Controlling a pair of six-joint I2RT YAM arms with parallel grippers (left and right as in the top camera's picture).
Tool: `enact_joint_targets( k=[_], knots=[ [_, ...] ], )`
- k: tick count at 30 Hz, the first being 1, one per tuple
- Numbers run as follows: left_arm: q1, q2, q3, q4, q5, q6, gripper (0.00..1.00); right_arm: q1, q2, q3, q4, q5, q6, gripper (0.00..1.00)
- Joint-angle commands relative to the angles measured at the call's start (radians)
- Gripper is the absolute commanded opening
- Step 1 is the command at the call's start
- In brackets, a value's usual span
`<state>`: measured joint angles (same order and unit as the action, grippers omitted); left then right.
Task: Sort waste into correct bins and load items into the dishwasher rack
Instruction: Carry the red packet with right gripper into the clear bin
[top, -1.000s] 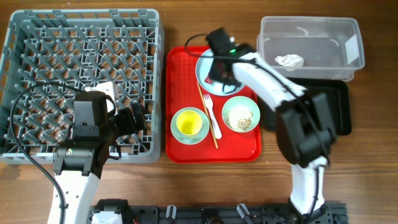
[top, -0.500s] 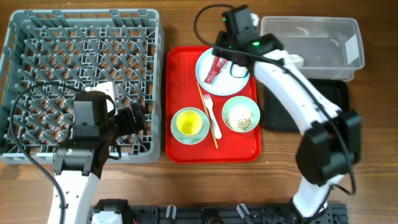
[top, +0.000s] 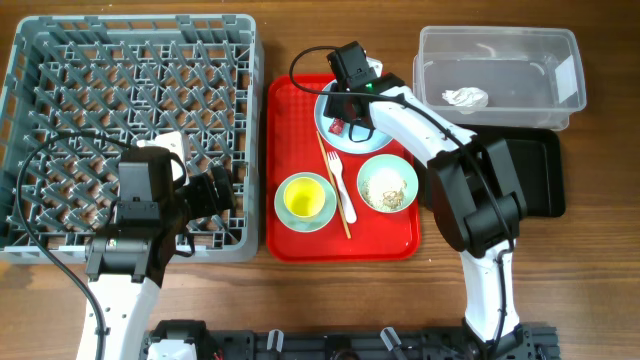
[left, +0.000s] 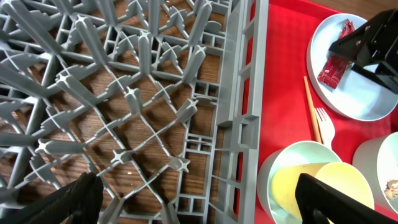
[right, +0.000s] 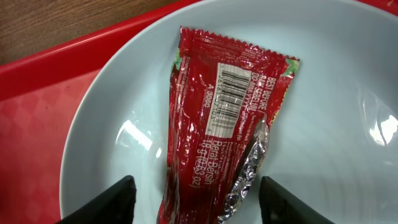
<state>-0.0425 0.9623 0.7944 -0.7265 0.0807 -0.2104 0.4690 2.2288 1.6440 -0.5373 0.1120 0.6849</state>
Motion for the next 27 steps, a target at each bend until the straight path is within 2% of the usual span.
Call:
enact_joint_targets(
  k=[1, 5, 6, 9, 11, 15, 20, 23, 27],
  knots=[
    [0.007, 0.001, 0.021, 0.0, 0.016, 0.016, 1.0, 0.008, 0.024, -0.003, -0.007, -0.006, 0.023, 0.54],
    [0.007, 0.001, 0.021, 0.0, 0.016, 0.016, 1.0, 0.02, 0.024, -0.003, -0.024, -0.005, 0.023, 0.34],
    [0.007, 0.001, 0.021, 0.0, 0.016, 0.016, 1.0, 0.024, 0.024, -0.003, -0.029, -0.005, 0.023, 0.33],
    [0.007, 0.001, 0.021, 0.0, 0.016, 0.016, 1.0, 0.029, 0.024, -0.003, -0.056, -0.005, 0.027, 0.12],
    [0.007, 0.001, 0.021, 0.0, 0.016, 0.016, 1.0, 0.029, 0.024, -0.003, -0.077, -0.005, 0.033, 0.04],
    [0.007, 0.001, 0.021, 0.0, 0.016, 0.016, 1.0, 0.021, -0.024, -0.001, -0.13, 0.004, 0.013, 0.04],
    [0.007, 0.001, 0.021, 0.0, 0.016, 0.016, 1.0, -0.028, -0.234, -0.001, -0.183, 0.113, -0.032, 0.04],
    [0.007, 0.001, 0.021, 0.0, 0.016, 0.016, 1.0, -0.111, -0.378, -0.001, -0.194, 0.177, -0.017, 0.04],
    [0.007, 0.001, 0.021, 0.0, 0.016, 0.016, 1.0, -0.26, -0.425, -0.002, -0.24, 0.186, 0.078, 0.05]
  ],
)
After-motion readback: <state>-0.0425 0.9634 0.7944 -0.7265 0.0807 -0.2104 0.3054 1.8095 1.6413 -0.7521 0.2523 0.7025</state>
